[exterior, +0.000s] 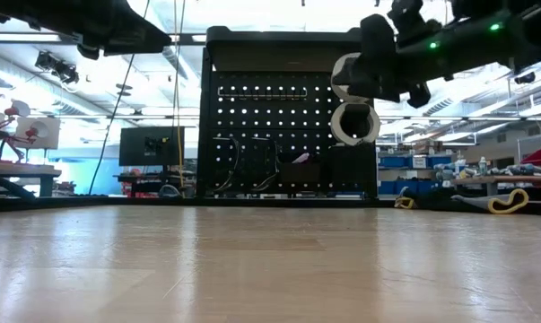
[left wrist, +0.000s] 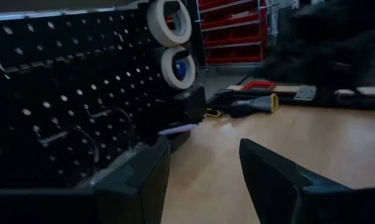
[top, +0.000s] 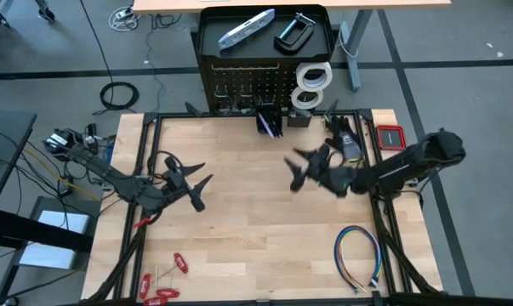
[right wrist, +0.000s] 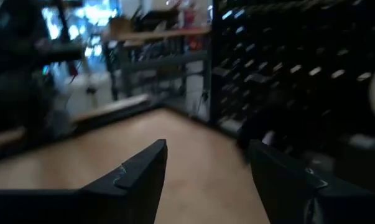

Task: Hang tools onto peg board
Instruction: Adjust the red allen wrenches

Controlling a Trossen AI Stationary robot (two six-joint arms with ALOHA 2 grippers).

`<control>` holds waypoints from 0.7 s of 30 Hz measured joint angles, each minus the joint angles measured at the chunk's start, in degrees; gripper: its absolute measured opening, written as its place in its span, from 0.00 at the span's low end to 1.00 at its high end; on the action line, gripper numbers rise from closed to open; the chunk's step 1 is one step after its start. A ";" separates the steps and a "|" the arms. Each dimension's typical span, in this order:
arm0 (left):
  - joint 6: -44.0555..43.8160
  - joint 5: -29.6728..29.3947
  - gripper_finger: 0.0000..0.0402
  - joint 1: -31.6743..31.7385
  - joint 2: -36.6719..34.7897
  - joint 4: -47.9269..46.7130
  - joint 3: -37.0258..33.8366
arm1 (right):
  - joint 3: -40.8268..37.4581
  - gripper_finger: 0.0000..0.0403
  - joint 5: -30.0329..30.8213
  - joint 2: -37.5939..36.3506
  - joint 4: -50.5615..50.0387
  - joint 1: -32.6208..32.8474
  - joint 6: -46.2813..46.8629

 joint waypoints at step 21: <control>-44.94 13.52 0.49 -10.29 -0.65 -29.66 0.04 | 35.53 0.57 -3.19 41.54 -0.03 14.83 -4.64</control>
